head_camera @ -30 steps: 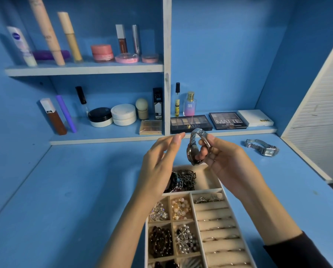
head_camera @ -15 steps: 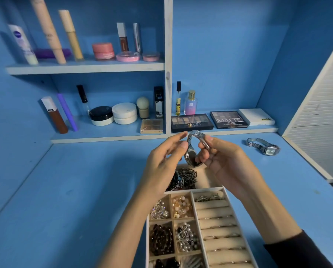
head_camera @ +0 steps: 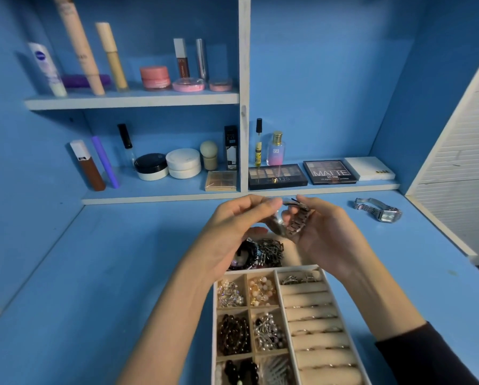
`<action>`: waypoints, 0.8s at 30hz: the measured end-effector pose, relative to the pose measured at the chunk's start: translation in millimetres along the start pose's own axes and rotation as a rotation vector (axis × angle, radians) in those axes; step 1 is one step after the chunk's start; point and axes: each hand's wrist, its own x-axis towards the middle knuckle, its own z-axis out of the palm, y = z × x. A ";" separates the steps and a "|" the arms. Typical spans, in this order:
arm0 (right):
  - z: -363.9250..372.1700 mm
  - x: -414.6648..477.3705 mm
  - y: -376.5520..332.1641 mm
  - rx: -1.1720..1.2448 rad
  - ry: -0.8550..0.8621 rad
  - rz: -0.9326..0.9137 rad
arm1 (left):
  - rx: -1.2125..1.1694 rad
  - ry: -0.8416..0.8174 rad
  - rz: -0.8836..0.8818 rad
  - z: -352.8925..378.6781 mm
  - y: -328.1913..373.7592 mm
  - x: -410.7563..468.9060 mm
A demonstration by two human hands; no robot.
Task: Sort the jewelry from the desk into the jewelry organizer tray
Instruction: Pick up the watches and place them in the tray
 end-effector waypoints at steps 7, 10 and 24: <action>-1.4 0.6 4.9 -0.198 -0.070 -0.031 | 0.026 0.203 -0.023 15.9 22.5 19.9; -2.8 -0.6 2.6 -0.167 -0.192 -0.100 | -0.013 0.291 0.017 20.5 25.1 28.0; -32.1 -3.1 -11.1 -0.917 0.213 -0.207 | 0.560 0.380 -0.054 7.6 -13.7 23.4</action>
